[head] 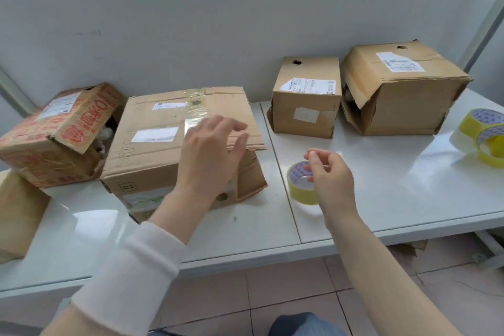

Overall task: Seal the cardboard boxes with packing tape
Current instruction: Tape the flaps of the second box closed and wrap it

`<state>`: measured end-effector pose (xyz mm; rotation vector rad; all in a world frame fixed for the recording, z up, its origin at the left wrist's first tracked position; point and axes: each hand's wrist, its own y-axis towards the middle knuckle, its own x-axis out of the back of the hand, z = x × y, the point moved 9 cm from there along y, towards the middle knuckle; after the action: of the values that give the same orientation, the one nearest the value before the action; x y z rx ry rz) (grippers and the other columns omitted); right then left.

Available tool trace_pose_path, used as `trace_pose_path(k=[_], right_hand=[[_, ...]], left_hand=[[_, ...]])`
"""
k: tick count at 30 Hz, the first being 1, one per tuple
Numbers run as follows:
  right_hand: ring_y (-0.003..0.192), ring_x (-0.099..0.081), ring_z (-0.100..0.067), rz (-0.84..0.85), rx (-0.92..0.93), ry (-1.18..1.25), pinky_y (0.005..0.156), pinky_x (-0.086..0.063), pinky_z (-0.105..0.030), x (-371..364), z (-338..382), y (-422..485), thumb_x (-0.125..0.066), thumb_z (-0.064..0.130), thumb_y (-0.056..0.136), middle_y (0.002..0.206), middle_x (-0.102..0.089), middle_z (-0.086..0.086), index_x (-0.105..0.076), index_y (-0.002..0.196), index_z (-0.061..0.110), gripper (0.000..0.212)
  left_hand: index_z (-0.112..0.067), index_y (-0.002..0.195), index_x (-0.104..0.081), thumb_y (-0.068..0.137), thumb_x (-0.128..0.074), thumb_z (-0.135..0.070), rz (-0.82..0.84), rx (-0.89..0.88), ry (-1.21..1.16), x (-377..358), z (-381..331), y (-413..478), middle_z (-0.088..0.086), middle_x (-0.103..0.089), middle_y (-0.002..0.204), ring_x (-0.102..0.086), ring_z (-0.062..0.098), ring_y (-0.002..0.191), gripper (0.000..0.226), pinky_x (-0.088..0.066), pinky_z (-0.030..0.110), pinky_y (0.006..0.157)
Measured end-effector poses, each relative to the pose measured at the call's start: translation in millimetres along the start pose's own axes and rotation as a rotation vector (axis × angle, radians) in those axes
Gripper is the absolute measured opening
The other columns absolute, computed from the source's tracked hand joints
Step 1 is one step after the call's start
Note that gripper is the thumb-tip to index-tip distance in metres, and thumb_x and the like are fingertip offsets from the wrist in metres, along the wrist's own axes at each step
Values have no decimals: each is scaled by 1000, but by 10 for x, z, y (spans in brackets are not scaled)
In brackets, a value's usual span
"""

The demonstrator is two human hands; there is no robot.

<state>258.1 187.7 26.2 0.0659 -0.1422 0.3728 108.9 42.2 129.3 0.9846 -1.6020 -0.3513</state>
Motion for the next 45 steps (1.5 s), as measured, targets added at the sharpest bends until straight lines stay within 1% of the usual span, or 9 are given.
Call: trace_pose_path(k=[6, 13, 18, 27, 31, 34, 38, 41, 45], right_hand=[[128, -40, -21, 303, -319, 94, 111, -30, -42, -1002, -78, -2, -32, 46, 98, 135, -46, -5, -43, 137, 14, 51], [122, -40, -16, 352, -415, 124, 105, -26, -33, -1276, -252, 4, -32, 50, 96, 124, -48, 6, -52, 127, 25, 45], [84, -58, -17, 409, -421, 218, 81, -45, -35, -1375, -37, -101, -40, 43, 95, 92, -66, -1, -62, 91, 22, 31], [99, -59, -10, 281, 270, -331, 86, -47, -31, -1127, 1273, -426, -56, 32, 88, 101, -66, 13, -58, 118, 35, 31], [107, -53, -17, 246, 397, -436, 84, -45, -30, -1231, 1367, -676, -57, 33, 87, 106, -67, 8, -66, 112, 33, 27], [111, -48, -18, 314, 488, -535, 94, -43, -39, -1440, 1429, -839, -57, 42, 85, 117, -60, 12, -65, 115, 35, 31], [109, -42, -15, 417, 585, -711, 95, -41, -40, -1748, 1514, -1026, -52, 53, 85, 120, -55, 17, -62, 117, 40, 36], [112, -39, -14, 522, 609, -764, 97, -38, -39, -1913, 1543, -1112, -49, 57, 85, 121, -52, 20, -61, 117, 42, 37], [108, -44, -13, 659, 582, -748, 93, -37, -39, -2136, 1503, -1171, -47, 59, 85, 111, -56, 21, -71, 98, 38, 34]], left_hand=[[-13, 141, -39, 92, -48, -51, 177, 742, 317, 675, 1585, -64, 19, -41, 141, -36, 38, 130, 63, -31, 51, 103], [-11, 127, -50, 86, -56, -57, 330, 1301, -468, 354, 2066, -835, 13, -60, 117, -58, 32, 105, 62, -51, 51, 88], [-13, 116, -57, 88, -59, -46, 229, 1271, -637, 407, 2005, -860, 8, -66, 98, -64, 26, 85, 43, -55, 41, 70], [-20, 101, -61, 96, -43, -44, 77, 1370, -1185, 221, 1445, -1599, 4, -75, 83, -66, 22, 88, 30, -52, 38, 73], [-16, 131, -49, 101, -36, -40, 60, 1285, -846, 342, 1586, -1710, 5, -66, 112, -61, 19, 99, 41, -49, 28, 73], [-23, 149, -23, 101, -39, -34, 71, 1073, -591, 599, 1654, -1488, 0, -33, 150, -36, 17, 133, 52, -32, 28, 102], [-21, 137, -45, 98, -41, -5, 37, 995, -945, 790, 1670, -973, -3, -52, 135, -47, 13, 120, 42, -38, 28, 92], [-14, 129, -55, 98, -45, -33, -8, 1144, -1052, 940, 1846, -813, 4, -62, 121, -56, 19, 107, 37, -45, 34, 85], [-15, 146, -28, 78, -62, -58, 237, 1019, -561, 1018, 1923, -545, 4, -37, 148, -39, 21, 133, 87, -33, 40, 110]])
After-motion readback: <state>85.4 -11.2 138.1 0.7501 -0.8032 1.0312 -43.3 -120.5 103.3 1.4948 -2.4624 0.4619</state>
